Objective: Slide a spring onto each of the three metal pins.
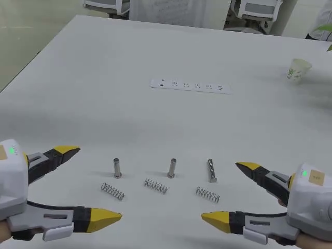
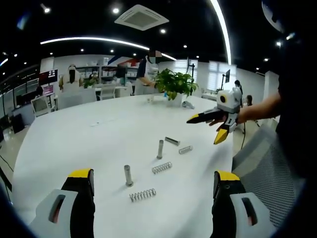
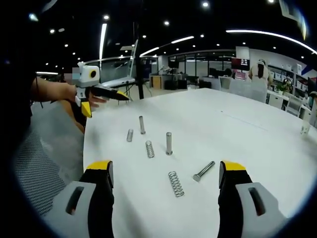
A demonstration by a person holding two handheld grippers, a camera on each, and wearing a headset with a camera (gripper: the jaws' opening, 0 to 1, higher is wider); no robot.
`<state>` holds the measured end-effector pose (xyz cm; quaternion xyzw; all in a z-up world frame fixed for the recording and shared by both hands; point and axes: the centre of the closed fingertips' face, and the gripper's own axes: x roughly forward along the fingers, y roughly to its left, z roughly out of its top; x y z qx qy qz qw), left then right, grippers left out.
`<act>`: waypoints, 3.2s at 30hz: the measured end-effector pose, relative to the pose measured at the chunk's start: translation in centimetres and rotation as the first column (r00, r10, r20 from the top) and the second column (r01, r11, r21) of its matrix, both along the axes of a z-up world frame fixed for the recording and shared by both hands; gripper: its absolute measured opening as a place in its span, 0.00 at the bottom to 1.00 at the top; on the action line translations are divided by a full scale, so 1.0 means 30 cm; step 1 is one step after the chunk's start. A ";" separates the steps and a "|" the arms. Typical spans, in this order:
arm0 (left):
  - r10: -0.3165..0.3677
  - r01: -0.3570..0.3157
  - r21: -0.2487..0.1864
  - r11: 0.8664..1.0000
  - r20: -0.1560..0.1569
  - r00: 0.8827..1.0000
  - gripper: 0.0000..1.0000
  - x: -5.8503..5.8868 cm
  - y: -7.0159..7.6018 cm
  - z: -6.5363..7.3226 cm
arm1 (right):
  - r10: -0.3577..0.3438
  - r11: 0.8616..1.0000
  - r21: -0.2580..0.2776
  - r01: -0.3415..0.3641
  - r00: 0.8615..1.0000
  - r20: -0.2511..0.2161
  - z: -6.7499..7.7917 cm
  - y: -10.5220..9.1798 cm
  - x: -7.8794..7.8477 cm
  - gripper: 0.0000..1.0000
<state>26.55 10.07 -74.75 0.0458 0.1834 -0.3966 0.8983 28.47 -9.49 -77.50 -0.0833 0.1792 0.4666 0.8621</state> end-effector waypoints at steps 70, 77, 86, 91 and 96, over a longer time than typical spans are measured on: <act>-0.004 0.005 0.017 1.000 -0.011 1.000 0.98 -0.004 0.012 -0.001 | -0.114 0.991 -0.090 0.100 0.979 -0.171 -0.021 -0.010 0.238 0.56; 0.003 -0.003 0.033 0.999 -0.006 1.000 0.98 -0.007 0.023 -0.003 | -0.234 0.971 -0.116 0.210 0.932 -0.276 -0.069 -0.051 0.293 0.43; 0.005 -0.005 0.037 0.999 -0.010 1.000 0.98 -0.009 0.029 -0.007 | -0.304 0.953 -0.137 0.272 0.882 -0.361 -0.121 -0.057 0.340 0.30; 0.006 -0.005 0.038 0.999 -0.015 1.000 0.98 -0.013 0.031 -0.011 | -0.333 0.942 -0.184 0.281 0.855 -0.398 -0.163 -0.055 0.350 0.24; 0.008 -0.007 0.044 0.999 -0.019 1.000 0.97 -0.017 0.036 -0.019 | -0.362 0.931 -0.216 0.295 0.832 -0.420 -0.193 -0.056 0.359 0.19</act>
